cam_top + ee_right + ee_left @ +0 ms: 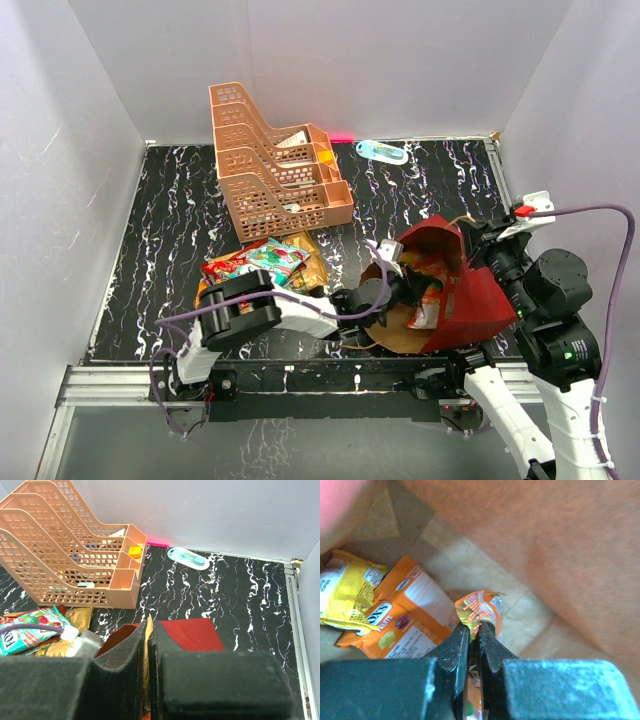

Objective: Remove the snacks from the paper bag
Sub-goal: Take out the snack from the paper bag.

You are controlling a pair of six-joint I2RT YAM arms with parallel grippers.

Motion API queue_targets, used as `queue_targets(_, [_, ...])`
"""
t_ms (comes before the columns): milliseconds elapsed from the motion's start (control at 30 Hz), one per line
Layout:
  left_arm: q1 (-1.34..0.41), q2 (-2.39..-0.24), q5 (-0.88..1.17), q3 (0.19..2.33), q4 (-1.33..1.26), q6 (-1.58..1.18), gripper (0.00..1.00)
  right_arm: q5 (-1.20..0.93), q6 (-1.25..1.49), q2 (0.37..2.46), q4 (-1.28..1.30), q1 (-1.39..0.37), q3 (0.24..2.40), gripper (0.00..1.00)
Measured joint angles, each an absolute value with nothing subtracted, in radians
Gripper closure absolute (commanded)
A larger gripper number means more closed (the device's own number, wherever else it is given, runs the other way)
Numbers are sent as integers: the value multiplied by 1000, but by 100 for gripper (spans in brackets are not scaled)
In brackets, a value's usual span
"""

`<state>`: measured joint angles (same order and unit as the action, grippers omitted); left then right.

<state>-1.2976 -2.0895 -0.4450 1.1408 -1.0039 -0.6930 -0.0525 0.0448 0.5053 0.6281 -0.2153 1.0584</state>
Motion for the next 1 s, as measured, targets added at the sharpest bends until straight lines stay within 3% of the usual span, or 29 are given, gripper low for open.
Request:
queue_targets(467, [-1298,-1715,-379,926,-858,-700,100,-1,31,454,624,-215,1023,92])
queue_targets(1000, [-1256,-1081,-395,917,-149,-606,100,32,16,447,625,-215,1023,92])
